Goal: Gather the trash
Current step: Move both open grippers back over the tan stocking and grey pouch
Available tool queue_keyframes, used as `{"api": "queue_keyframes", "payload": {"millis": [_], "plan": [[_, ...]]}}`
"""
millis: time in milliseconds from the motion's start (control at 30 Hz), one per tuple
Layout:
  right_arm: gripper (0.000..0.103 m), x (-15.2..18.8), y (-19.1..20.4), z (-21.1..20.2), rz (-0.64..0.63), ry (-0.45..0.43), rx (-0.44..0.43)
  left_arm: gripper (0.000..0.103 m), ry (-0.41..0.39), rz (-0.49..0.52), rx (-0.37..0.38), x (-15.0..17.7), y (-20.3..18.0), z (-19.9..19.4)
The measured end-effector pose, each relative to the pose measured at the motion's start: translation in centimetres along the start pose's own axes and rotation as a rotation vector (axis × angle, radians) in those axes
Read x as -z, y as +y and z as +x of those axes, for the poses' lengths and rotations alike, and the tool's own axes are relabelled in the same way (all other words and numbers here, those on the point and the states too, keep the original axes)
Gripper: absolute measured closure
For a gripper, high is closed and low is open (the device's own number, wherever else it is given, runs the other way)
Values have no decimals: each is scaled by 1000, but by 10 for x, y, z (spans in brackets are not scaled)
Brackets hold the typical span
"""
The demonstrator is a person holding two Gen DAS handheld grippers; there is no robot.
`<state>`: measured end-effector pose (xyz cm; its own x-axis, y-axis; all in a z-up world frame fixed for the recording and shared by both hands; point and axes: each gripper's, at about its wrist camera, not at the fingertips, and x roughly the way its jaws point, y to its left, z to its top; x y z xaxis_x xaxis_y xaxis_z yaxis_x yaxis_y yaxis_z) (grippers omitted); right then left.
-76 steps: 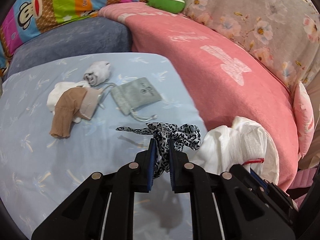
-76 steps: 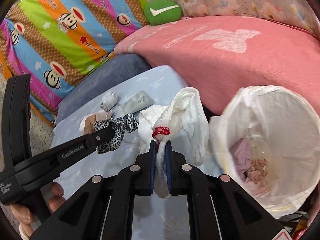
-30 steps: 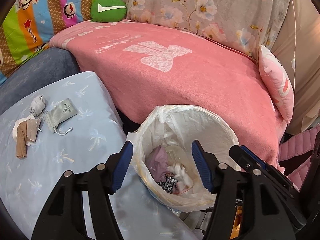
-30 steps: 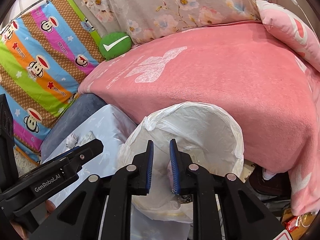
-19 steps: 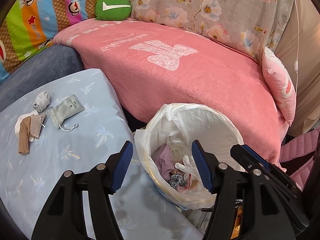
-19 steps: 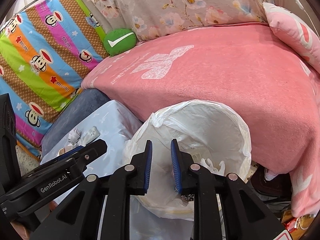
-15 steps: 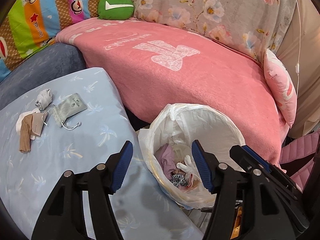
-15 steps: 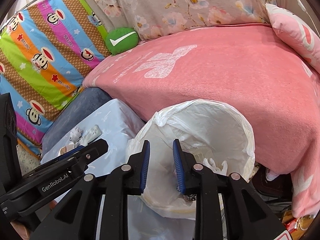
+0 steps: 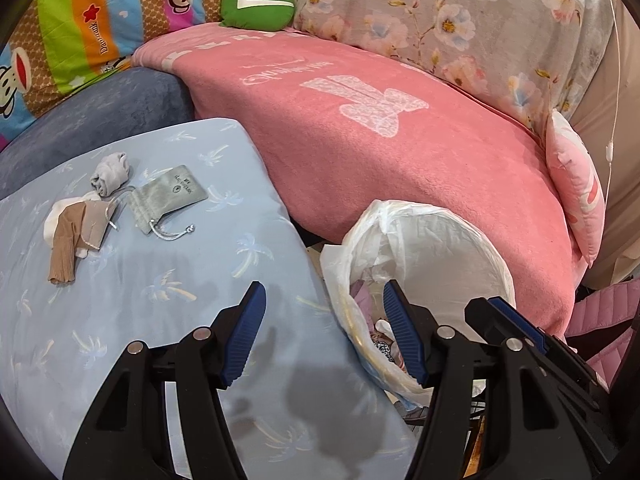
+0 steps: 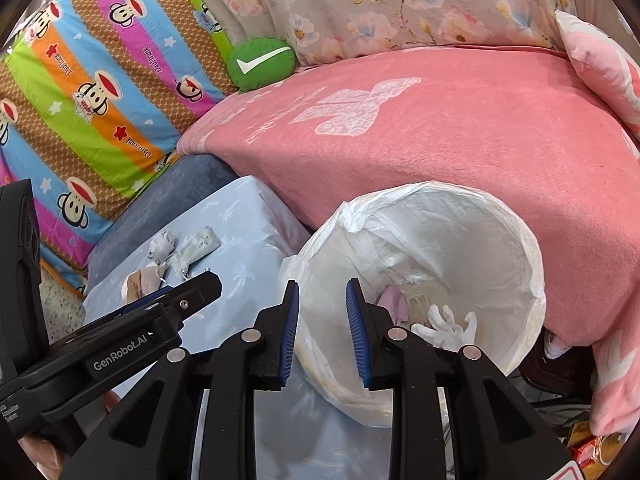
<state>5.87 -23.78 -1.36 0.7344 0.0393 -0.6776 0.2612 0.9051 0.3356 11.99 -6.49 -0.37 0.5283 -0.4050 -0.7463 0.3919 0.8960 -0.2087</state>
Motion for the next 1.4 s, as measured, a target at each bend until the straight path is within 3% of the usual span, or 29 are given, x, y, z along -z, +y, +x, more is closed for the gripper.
{"api": "queue_keyframes", "payload": {"millis": [1033, 1333, 1400], "plan": [[74, 18, 67, 34, -104, 71, -37, 38, -2, -135, -74, 8, 85, -7], [74, 22, 92, 49, -143, 97, -53, 33, -3, -183, -127, 11, 123, -11], [72, 22, 98, 52, -152, 102, -56, 28, -5, -196, -145, 12, 133, -12]]}}
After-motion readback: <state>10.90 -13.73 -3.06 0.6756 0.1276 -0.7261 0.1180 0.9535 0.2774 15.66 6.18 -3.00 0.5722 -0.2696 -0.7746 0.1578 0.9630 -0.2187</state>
